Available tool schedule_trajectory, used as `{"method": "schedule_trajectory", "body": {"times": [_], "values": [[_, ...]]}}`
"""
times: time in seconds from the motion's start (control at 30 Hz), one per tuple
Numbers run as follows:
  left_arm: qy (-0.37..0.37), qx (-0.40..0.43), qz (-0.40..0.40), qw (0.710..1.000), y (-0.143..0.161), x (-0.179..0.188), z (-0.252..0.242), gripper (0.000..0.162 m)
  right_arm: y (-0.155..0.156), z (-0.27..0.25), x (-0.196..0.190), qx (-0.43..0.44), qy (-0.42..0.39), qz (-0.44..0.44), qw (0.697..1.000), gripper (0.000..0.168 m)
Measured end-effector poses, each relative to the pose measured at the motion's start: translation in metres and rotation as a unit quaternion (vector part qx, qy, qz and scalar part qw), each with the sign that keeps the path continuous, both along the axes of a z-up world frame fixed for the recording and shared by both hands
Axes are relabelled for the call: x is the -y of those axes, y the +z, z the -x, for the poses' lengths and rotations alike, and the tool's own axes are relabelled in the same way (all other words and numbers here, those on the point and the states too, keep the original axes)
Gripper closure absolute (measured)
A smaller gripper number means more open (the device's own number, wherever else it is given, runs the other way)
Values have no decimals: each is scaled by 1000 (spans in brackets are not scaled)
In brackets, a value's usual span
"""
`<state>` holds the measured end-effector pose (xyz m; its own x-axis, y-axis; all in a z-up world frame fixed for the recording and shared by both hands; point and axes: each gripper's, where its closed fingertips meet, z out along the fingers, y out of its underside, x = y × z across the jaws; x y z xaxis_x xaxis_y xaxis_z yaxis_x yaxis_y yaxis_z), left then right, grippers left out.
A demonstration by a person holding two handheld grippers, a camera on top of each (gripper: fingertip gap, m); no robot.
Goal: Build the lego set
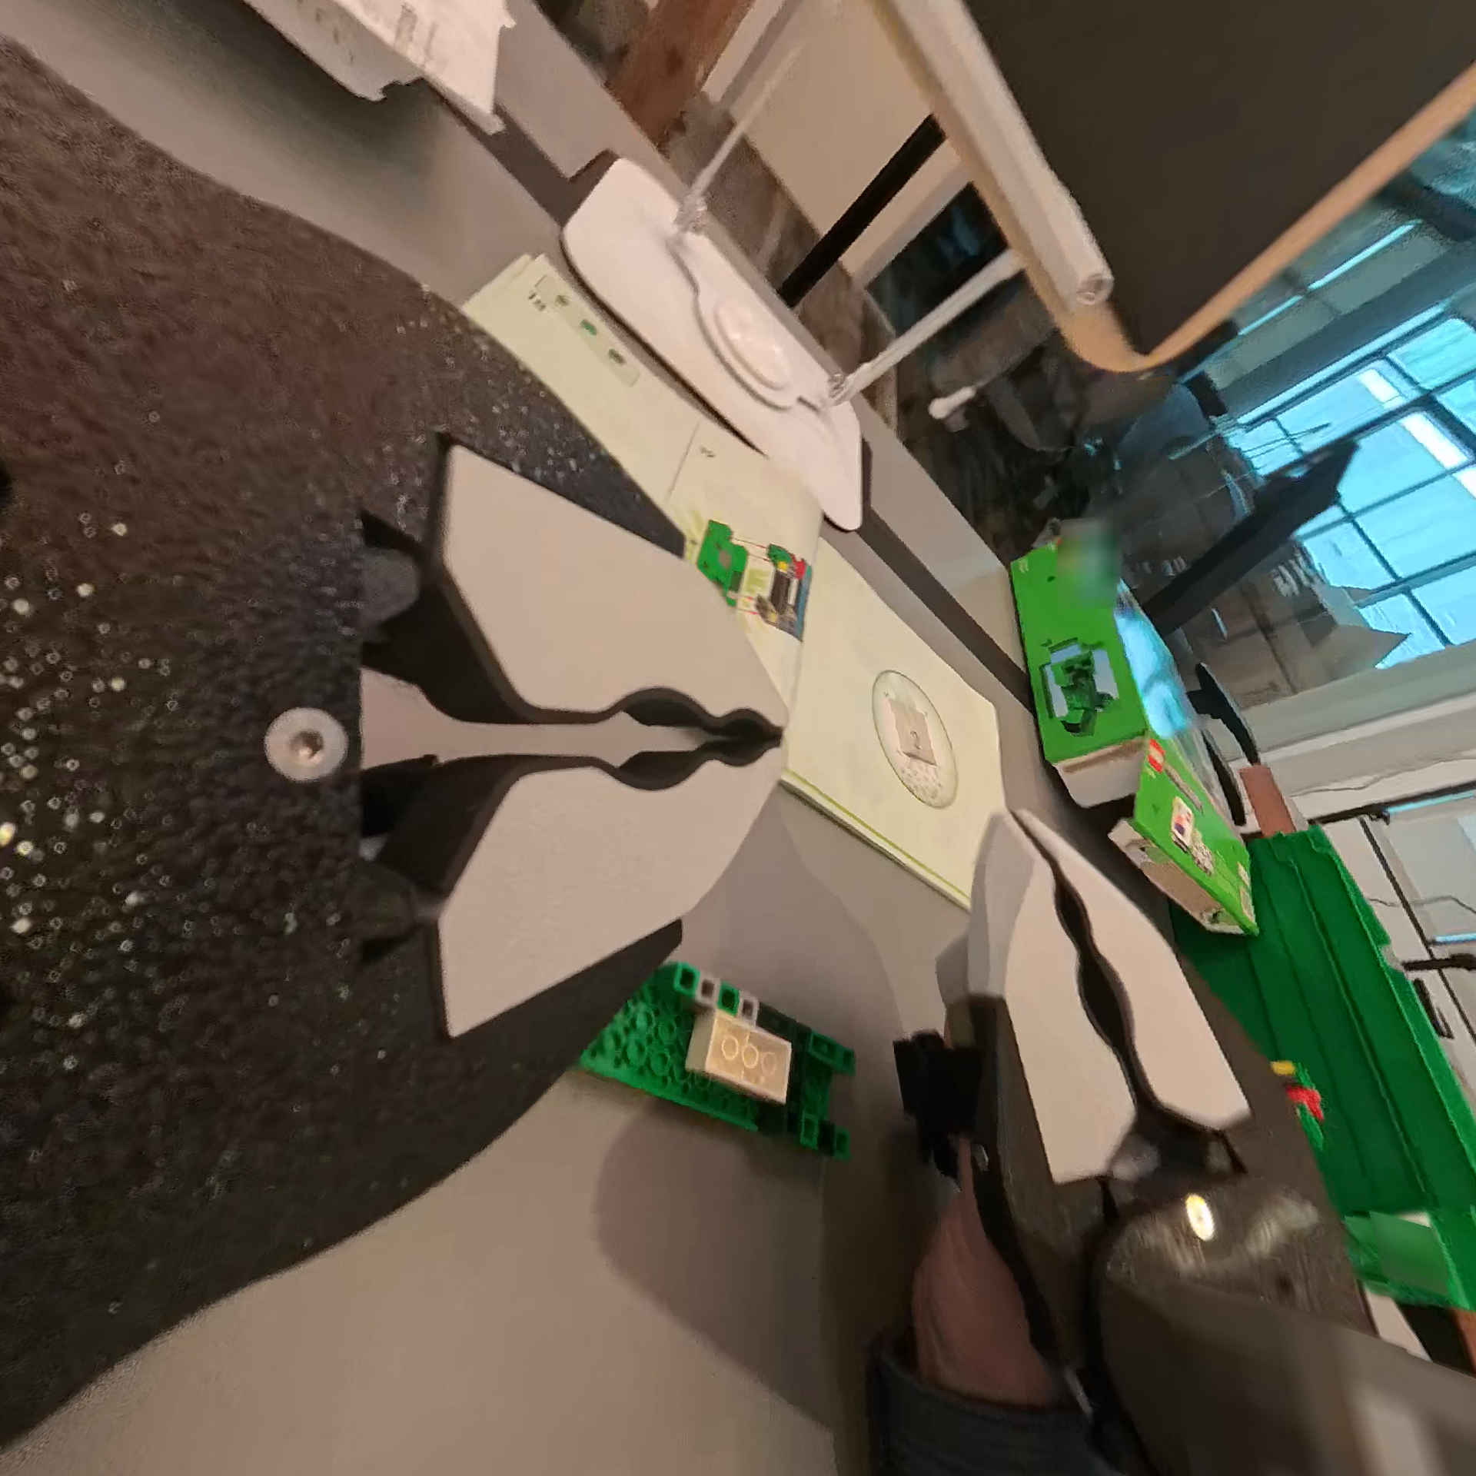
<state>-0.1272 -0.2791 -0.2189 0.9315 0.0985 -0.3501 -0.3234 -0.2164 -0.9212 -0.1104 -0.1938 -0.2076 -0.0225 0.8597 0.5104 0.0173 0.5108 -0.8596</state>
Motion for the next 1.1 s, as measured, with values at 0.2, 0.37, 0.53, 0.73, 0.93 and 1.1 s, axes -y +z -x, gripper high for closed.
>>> {"method": "schedule_trajectory", "body": {"times": [0.2,0.37,0.53,0.73,0.93,1.1], "values": [[-49,-54,7,997,6,11,-61,162,3,-1,5,-6,0,-17,1000,168],[13,-72,9,997,9,58,-57,162,3,-1,0,-7,-7,2,1000,168],[163,-45,24,985,3,131,21,162,2,0,-2,-7,-8,10,1000,168],[137,108,119,977,-35,166,76,148,2,0,-2,-8,-6,14,1000,168],[95,179,219,954,-72,168,88,145,2,0,-4,-8,-7,19,1000,168],[91,179,242,949,-76,165,92,146,2,0,-4,-8,-5,19,1000,168]]}}
